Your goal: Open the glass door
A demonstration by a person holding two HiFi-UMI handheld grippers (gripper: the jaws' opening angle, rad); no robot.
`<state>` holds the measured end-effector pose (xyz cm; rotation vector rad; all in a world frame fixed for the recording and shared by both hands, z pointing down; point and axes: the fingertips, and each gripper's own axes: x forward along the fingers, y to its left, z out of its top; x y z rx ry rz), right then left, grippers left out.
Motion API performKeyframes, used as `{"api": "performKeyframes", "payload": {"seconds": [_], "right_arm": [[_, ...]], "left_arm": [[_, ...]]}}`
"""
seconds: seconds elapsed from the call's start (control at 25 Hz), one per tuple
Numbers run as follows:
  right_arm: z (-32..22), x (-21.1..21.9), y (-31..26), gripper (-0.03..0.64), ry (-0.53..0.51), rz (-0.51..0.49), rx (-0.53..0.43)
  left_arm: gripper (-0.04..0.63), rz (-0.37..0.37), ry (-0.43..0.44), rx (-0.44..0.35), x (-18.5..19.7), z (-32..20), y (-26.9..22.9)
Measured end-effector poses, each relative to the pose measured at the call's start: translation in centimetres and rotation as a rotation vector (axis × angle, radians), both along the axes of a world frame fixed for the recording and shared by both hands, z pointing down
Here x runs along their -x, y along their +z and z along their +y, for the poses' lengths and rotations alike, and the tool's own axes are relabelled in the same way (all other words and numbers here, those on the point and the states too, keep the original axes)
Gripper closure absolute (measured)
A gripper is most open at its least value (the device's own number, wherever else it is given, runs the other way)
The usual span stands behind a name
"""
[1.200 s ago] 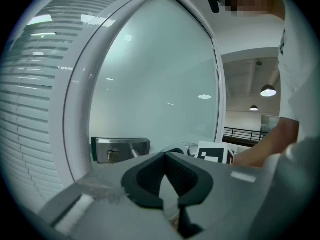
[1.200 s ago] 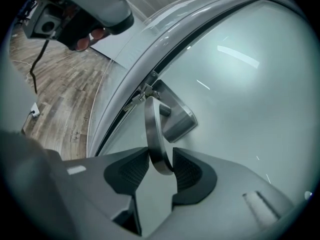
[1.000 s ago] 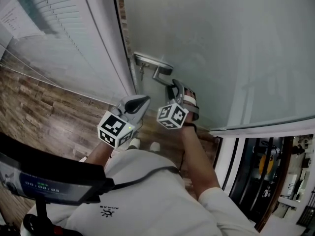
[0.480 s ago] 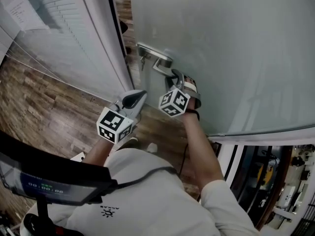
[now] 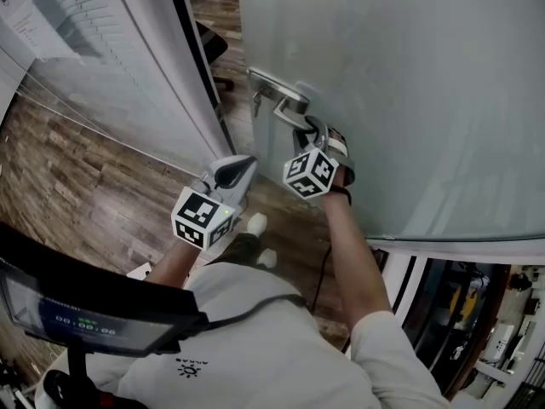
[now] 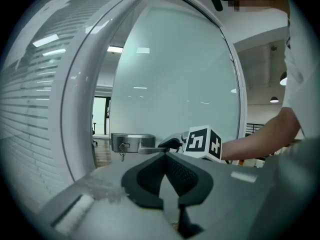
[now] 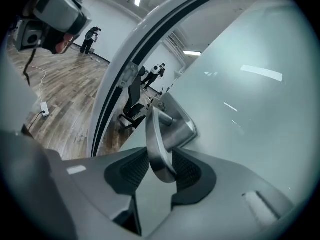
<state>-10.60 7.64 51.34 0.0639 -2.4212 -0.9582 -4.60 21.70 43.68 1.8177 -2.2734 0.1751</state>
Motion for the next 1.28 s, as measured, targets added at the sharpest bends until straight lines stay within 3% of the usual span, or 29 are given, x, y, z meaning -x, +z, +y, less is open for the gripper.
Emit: {"api": "performKeyframes", "payload": {"seconds": [0.4,0.72,0.92,1.08,1.28], "right_arm": [[2.2,0.1,-1.8,0.469,0.025,0.023,-0.016],[-2.3,3.7,-1.3,0.482,0.033,0.068,0.003],[-4.9,6.2,-0.8,0.483,0.063,0.054,0.03],[-8.4,7.5,-1.9,0.483,0.064,0.055,0.057],[-11.4,8.7,-2.5,0.488,0.054,0.043,0.072]], "left_arm": [[0.589,-0.022,0.19,-0.048,0.7,-1.6,-1.7],[0.589,-0.032,0.342,-0.049,3.2,-8.1,-2.2],[0.589,-0.026,0.401,0.001,4.1,-10.0,-0.7],[0.589,0.014,0.384,0.004,5.4,-13.5,-1.7],[0.59,0.054,0.265,-0.004,8.9,-16.3,-1.8]]}}
